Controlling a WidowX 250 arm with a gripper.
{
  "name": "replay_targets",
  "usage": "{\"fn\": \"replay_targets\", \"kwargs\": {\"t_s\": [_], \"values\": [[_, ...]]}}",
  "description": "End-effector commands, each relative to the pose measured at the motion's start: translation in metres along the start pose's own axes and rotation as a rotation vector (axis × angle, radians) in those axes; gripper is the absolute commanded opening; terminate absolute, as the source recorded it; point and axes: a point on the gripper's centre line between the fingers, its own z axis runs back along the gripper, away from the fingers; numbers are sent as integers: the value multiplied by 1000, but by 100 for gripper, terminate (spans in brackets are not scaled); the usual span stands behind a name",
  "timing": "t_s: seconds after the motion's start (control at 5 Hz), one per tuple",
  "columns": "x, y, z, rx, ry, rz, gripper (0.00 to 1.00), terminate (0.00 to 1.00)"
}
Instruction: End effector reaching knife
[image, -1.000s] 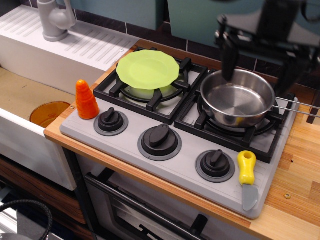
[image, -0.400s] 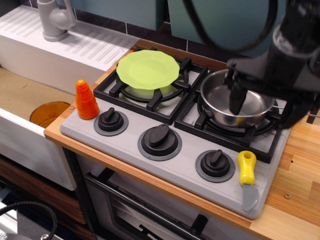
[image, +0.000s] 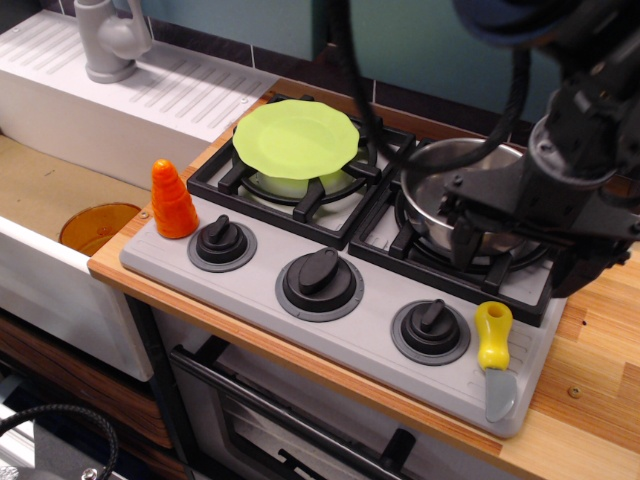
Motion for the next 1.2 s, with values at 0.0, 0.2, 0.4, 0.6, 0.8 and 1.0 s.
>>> {"fn": "replay_targets", "kwargs": {"t_s": [0.0, 0.2, 0.4, 0.6, 0.8, 1.0], "values": [[-11, 5, -6, -41, -54, 2, 100, 0], [-16, 6, -14, -54, -72, 6, 100, 0], [-17, 4, -19, -55, -85, 14, 100, 0], [-17, 1, -22, -54, -97, 23, 100, 0], [-16, -2, -18, -41, -92, 29, 100, 0], [-14, -4, -14, -29, -88, 27, 100, 100]]}}
